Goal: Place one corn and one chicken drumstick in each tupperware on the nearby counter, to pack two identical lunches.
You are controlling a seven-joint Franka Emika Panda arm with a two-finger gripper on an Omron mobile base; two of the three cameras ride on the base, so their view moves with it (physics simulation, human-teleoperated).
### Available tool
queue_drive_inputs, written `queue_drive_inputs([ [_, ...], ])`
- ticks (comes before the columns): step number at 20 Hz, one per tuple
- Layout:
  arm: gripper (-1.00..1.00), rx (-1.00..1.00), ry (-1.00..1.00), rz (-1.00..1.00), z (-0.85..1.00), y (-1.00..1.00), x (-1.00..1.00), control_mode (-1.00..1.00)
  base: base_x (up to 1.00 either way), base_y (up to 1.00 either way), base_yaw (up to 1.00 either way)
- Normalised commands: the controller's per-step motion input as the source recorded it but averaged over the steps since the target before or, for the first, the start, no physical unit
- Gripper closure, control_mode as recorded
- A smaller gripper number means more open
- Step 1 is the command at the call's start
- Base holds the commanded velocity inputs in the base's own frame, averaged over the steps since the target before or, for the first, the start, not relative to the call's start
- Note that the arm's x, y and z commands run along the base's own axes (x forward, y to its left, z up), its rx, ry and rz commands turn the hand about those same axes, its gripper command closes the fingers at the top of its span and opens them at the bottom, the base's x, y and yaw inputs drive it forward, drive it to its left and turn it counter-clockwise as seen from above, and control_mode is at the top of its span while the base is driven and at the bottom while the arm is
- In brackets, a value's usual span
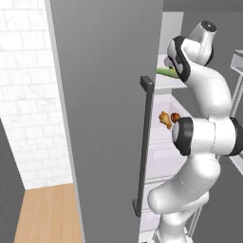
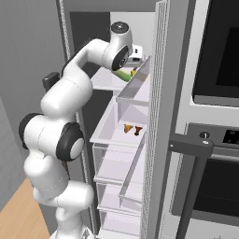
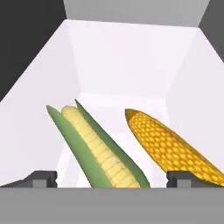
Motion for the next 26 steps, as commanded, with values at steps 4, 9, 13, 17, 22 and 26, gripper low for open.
queue_drive_inputs([
  [4,-1.00,0.00,0.08,0.09,-0.13,0.10,0.18,-1.00,0.00,0.00,0.00],
  [9,-1.00,0.00,0.04,0.09,-0.49,0.47,-0.02,-1.00,0.00,0.00,0.00],
  [13,-1.00,0.00,0.02,0.08,-0.44,0.20,0.06,-1.00,0.00,0.00,0.00],
  [17,-1.00,0.00,0.00,0.07,-0.22,0.00,0.29,-1.00,0.00,0.00,0.00],
  [22,-1.00,-0.01,0.00,0.09,-0.28,0.00,0.30,-1.00,0.00,0.00,0.00],
  [26,-1.00,-0.04,0.00,0.06,-0.49,0.03,0.10,-1.00,0.00,0.00,0.00],
])
